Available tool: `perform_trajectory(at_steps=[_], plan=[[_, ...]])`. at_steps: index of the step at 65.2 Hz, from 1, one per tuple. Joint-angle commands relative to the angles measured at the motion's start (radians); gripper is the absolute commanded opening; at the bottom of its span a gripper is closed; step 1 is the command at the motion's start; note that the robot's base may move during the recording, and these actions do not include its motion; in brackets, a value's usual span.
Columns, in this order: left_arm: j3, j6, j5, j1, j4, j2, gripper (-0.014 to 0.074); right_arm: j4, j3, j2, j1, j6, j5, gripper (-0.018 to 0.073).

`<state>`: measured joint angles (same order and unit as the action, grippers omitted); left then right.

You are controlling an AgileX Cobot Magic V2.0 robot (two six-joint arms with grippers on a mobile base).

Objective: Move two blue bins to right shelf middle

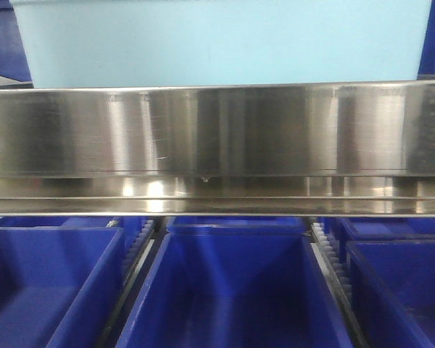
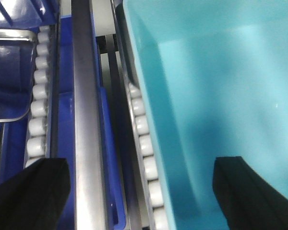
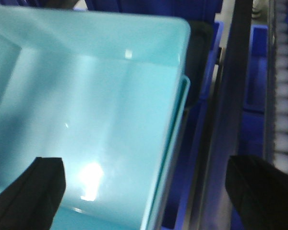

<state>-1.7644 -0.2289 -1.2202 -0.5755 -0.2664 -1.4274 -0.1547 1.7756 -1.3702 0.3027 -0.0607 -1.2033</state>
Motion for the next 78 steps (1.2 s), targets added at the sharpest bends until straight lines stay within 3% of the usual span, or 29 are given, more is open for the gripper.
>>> perform_trajectory(at_steps=[1, 9, 19, 25, 34, 39, 46, 66, 78], plan=[[0.079, 0.005, -0.001, -0.006, 0.004, 0.060, 0.0503, 0.012, -0.066, 0.036, 0.000, -0.001, 0.014, 0.0558], [0.242, -0.045, 0.130, -0.006, 0.050, 0.143, 0.0502, 0.010, -0.158, 0.051, 0.000, -0.001, 0.076, 0.0558], [0.358, -0.047, 0.259, 0.000, 0.142, 0.167, 0.0461, -0.015, -0.207, 0.038, 0.026, -0.003, 0.107, 0.0558], [0.363, -0.036, 0.293, 0.048, 0.250, 0.143, 0.0444, -0.013, -0.209, 0.018, 0.059, -0.039, 0.113, 0.0558], [0.363, 0.075, 0.283, 0.173, 0.411, 0.124, 0.0444, 0.062, -0.209, -0.019, 0.079, -0.094, 0.108, 0.0558], [0.363, 0.139, 0.242, 0.216, 0.423, 0.113, 0.0444, 0.081, -0.209, -0.034, 0.079, -0.115, 0.103, 0.0558], [0.363, 0.202, 0.203, 0.229, 0.423, 0.088, 0.0444, 0.081, -0.214, -0.056, 0.079, -0.126, 0.098, 0.0558], [0.363, 0.244, 0.213, 0.224, 0.512, 0.006, 0.0444, 0.081, -0.361, -0.073, 0.079, -0.140, 0.150, 0.0558], [0.363, 0.248, 0.217, 0.197, 0.514, -0.046, 0.0444, 0.053, -0.392, -0.073, 0.079, -0.141, 0.218, 0.0558]])
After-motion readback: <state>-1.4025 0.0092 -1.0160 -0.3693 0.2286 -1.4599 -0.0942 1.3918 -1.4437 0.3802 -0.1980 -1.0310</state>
